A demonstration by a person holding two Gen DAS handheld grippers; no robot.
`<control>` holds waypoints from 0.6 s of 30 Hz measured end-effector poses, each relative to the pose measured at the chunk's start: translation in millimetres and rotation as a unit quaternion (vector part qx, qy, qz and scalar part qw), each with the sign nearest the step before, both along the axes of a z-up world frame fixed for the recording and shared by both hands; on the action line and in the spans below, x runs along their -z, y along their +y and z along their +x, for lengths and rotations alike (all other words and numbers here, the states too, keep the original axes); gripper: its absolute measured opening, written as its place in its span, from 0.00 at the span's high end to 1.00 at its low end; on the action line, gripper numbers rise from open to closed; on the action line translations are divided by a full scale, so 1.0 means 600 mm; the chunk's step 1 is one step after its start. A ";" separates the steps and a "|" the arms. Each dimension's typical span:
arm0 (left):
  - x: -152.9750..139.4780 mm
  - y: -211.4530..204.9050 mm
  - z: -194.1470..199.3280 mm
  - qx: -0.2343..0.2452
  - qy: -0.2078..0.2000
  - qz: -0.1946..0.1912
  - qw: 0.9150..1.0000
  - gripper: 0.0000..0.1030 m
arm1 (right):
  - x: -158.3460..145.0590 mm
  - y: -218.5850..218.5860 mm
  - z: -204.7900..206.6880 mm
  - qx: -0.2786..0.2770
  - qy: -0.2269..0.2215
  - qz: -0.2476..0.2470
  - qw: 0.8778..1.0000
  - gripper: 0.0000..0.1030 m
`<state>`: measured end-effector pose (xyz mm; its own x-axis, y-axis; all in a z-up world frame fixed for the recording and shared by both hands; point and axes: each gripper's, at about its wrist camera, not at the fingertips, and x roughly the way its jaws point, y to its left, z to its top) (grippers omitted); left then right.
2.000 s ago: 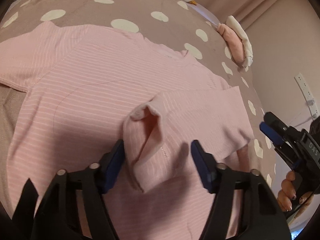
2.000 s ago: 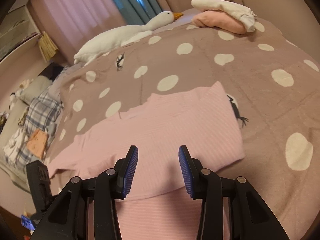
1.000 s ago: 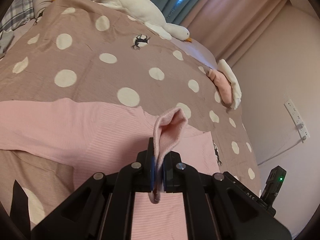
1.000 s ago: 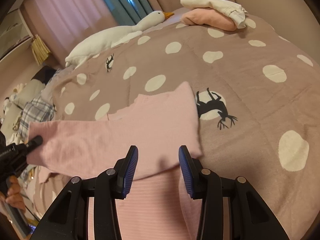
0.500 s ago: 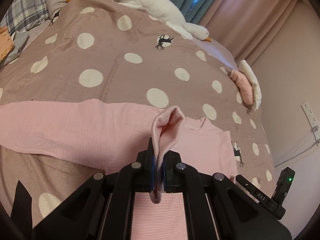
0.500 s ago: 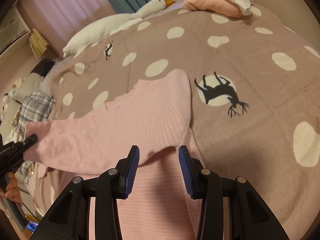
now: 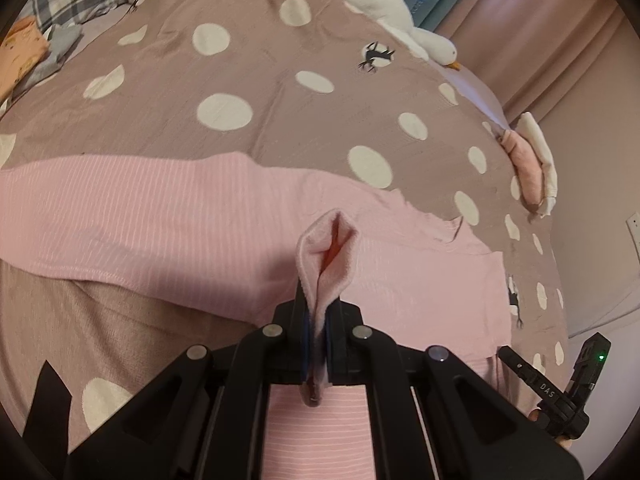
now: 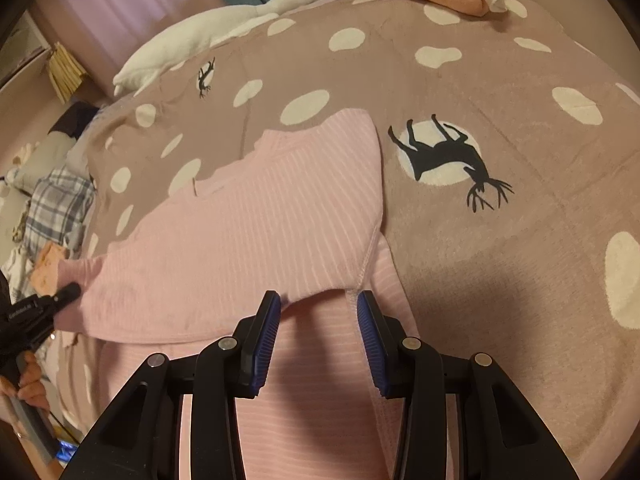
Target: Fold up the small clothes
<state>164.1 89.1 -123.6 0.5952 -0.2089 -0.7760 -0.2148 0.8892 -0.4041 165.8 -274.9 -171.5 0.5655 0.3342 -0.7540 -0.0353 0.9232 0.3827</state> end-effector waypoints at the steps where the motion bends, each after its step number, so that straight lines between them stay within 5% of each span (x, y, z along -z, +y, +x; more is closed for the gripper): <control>1: 0.004 0.003 -0.001 -0.001 0.003 -0.001 1.000 0.95 | 0.001 0.001 0.000 0.000 0.001 -0.001 1.000 0.60; 18: 0.057 0.017 -0.005 -0.019 0.039 0.018 0.999 0.92 | 0.004 0.004 0.002 0.003 0.005 -0.009 1.000 0.60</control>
<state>161.0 99.5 -157.6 0.5390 -0.1581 -0.8273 -0.2793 0.8931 -0.3526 167.1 -272.6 -173.9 0.5600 0.3172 -0.7654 -0.0252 0.9299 0.3669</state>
